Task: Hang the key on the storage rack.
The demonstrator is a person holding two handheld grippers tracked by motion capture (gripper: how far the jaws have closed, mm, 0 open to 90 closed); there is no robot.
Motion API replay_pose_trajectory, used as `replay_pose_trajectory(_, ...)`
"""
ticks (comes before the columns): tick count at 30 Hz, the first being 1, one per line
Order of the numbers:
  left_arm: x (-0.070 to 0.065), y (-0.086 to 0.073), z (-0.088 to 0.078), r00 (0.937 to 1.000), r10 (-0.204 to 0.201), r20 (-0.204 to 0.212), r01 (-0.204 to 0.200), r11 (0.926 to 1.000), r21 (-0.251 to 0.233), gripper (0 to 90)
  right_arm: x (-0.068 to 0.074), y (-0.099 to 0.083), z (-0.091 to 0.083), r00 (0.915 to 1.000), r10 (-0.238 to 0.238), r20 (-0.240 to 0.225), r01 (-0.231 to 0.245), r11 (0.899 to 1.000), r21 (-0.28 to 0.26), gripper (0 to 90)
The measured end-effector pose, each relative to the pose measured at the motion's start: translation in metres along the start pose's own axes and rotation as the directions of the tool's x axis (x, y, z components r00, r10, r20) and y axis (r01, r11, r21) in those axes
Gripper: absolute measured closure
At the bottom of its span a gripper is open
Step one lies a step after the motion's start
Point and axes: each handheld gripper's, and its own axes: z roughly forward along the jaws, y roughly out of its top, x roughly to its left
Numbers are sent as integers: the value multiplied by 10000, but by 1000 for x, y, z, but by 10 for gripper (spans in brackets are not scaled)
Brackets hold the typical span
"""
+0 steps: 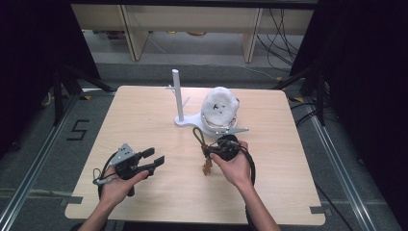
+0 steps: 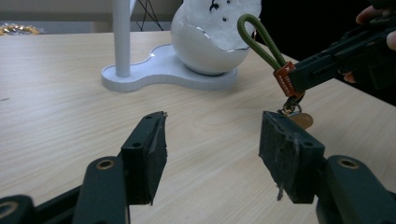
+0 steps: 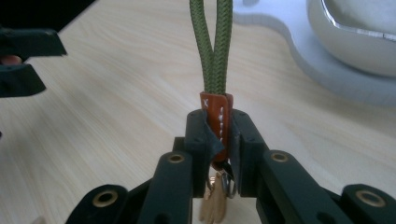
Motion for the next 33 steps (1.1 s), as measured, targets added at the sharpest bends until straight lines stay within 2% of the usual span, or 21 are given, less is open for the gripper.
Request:
replay_pose_trajectory(1, -1, 2, 1, 10000, -79, 42, 79, 10000, -23, 416, 1, -1, -2, 9998, -153, -110, 147, 9987, -492, 798)
replay_pose_trajectory(2, -2, 4, 2, 9999, -90, 132, 91, 9999, -107, 416, 1, -1, -2, 9998, -153, -110, 147, 9987, -492, 798)
replay_pose_trajectory(4, -4, 9, 5, 9993, -259, 260, 266, 9993, -273, 423, 2, -1, -3, 9992, -107, -382, 70, 9954, -960, 798)
replay_pose_trajectory(5, -6, 13, 7, 9981, -401, 468, 420, 9983, -405, 433, 2, -2, -5, 9982, -295, -517, 216, 9887, -1482, 797)
replay_pose_trajectory(7, -7, 16, 8, 9977, -432, 526, 452, 9983, -371, 439, 4, -2, -6, 9981, -251, -556, 156, 9861, -1655, 797)
replay_pose_trajectory(8, -10, 21, 11, 9956, -533, 774, 565, 9976, -404, 443, 4, -2, -6, 9955, -612, -726, 445, 9761, -2129, 797)
replay_pose_trajectory(13, -13, 33, 18, 9907, -664, 1191, 722, 9964, -454, 481, 8, -3, -6, 9918, -867, -942, 596, 9639, -2596, 797)
replay_pose_trajectory(14, -13, 36, 21, 9888, -707, 1313, 769, 9961, -429, 490, 10, -3, -7, 9904, -1140, -780, 869, 9533, -2893, 797)
replay_pose_trajectory(17, -15, 43, 31, 9838, -815, 1600, 885, 9954, -371, 519, 14, -3, -7, 9866, -1127, -1183, 729, 9516, -2984, 797)
replay_pose_trajectory(19, -14, 46, 36, 9806, -954, 1710, 1019, 9943, -298, 535, 16, -4, -6, 9859, -1262, -1102, 872, 9481, -3058, 797)
replay_pose_trajectory(22, -14, 48, 42, 9769, -1120, 1822, 1181, 9927, -228, 558, 18, -4, -5, 9844, -1235, -1254, 806, 9498, -3022, 797)
replay_pose_trajectory(23, -14, 48, 45, 9725, -1281, 1943, 1341, 9908, -180, 566, 18, -5, -3, 9828, -1387, -1220, 965, 9487, -3011, 797)
replay_pose_trajectory(24, -14, 49, 49, 9655, -1535, 2105, 1602, 9870, -153, 573, 19, -6, -3, 9842, -1167, -1330, 735, 9534, -2926, 797)
replay_pose_trajectory(25, -14, 49, 49, 9655, -1535, 2105, 1602, 9870, -153, 583, 19, -6, -3, 9842, -1167, -1330, 735, 9534, -2926, 797)
replay_pose_trajectory(26, -15, 50, 53, 9638, -1574, 2152, 1633, 9865, -97, 593, 19, -6, -1, 9815, -1464, -1236, 1027, 9464, -3062, 797)
replay_pose_trajectory(28, -16, 51, 55, 9622, -1603, 2203, 1655, 9862, -54, 600, 19, -6, -1, 9811, -1429, -1305, 981, 9485, -3013, 797)
replay_pose_trajectory(29, -16, 51, 56, 9607, -1635, 2245, 1682, 9858, -18, 618, 21, -7, -1, 9838, -1138, -1386, 688, 9532, -2944, 797)
replay_pose_trajectory(30, -17, 51, 57, 9587, -1657, 2312, 1704, 9854, -3, 618, 21, -7, -1, 9838, -1138, -1386, 688, 9532, -2944, 797)
replay_pose_trajectory(31, -17, 52, 60, 9533, -1757, 2456, 1801, 9836, 44, 636, 22, -7, 0, 9830, -1218, -1372, 762, 9513, -2988, 797)
replay_pose_trajectory(32, -17, 52, 60, 9533, -1757, 2456, 1801, 9836, 44, 646, 22, -7, 0, 9830, -1218, -1372, 762, 9513, -2988, 797)
replay_pose_trajectory(33, -16, 52, 61, 9487, -1869, 2552, 1917, 9814, 62, 646, 23, -7, 1, 9825, -1190, -1433, 719, 9519, -2979, 796)
